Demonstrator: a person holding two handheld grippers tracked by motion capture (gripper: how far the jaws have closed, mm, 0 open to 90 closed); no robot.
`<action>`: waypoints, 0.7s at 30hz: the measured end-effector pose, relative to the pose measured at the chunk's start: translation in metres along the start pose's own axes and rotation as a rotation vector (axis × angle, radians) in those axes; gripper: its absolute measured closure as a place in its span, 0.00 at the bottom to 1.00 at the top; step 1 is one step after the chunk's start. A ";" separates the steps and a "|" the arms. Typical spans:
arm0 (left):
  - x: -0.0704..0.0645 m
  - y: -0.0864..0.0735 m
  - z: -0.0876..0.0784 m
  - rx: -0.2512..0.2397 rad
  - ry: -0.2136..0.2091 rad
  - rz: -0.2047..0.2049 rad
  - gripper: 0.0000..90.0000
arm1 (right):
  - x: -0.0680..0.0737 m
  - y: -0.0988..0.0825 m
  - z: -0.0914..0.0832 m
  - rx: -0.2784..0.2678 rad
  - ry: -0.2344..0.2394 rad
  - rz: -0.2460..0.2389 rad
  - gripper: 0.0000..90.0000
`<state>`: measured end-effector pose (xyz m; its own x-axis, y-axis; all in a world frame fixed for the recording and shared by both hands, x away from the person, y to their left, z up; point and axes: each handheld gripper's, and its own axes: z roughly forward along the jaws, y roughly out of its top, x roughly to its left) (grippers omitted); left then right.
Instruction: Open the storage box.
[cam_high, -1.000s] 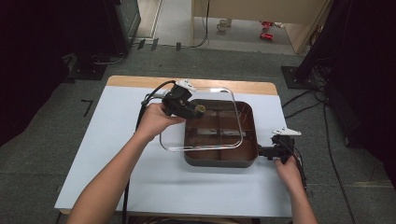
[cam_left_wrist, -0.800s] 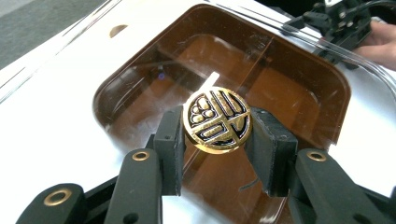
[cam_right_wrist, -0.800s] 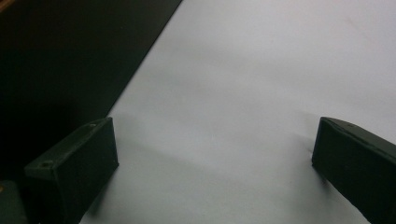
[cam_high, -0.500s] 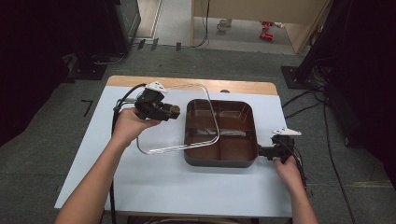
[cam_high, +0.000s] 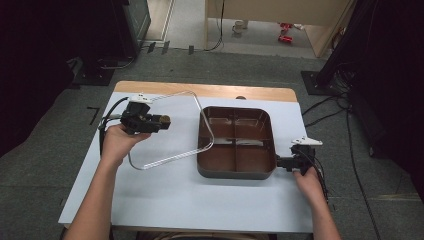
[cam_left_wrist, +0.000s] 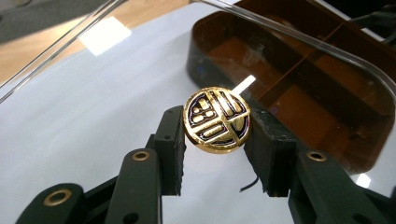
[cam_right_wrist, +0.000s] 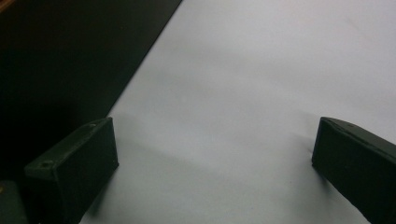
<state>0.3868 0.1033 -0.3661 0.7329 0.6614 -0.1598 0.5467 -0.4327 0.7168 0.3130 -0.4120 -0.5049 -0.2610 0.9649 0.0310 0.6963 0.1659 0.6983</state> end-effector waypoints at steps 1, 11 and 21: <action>0.002 -0.002 0.000 0.008 0.010 -0.001 0.66 | 0.000 0.000 0.000 0.000 0.000 0.000 0.00; 0.043 -0.030 0.004 0.026 0.116 -0.090 0.66 | 0.000 0.000 0.000 0.000 0.000 0.001 0.00; 0.071 -0.047 0.031 0.061 0.210 -0.125 0.66 | 0.000 0.000 0.000 0.000 0.000 0.001 0.00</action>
<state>0.4255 0.1511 -0.4322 0.5610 0.8223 -0.0953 0.6557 -0.3712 0.6574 0.3130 -0.4120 -0.5049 -0.2604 0.9650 0.0315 0.6963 0.1651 0.6985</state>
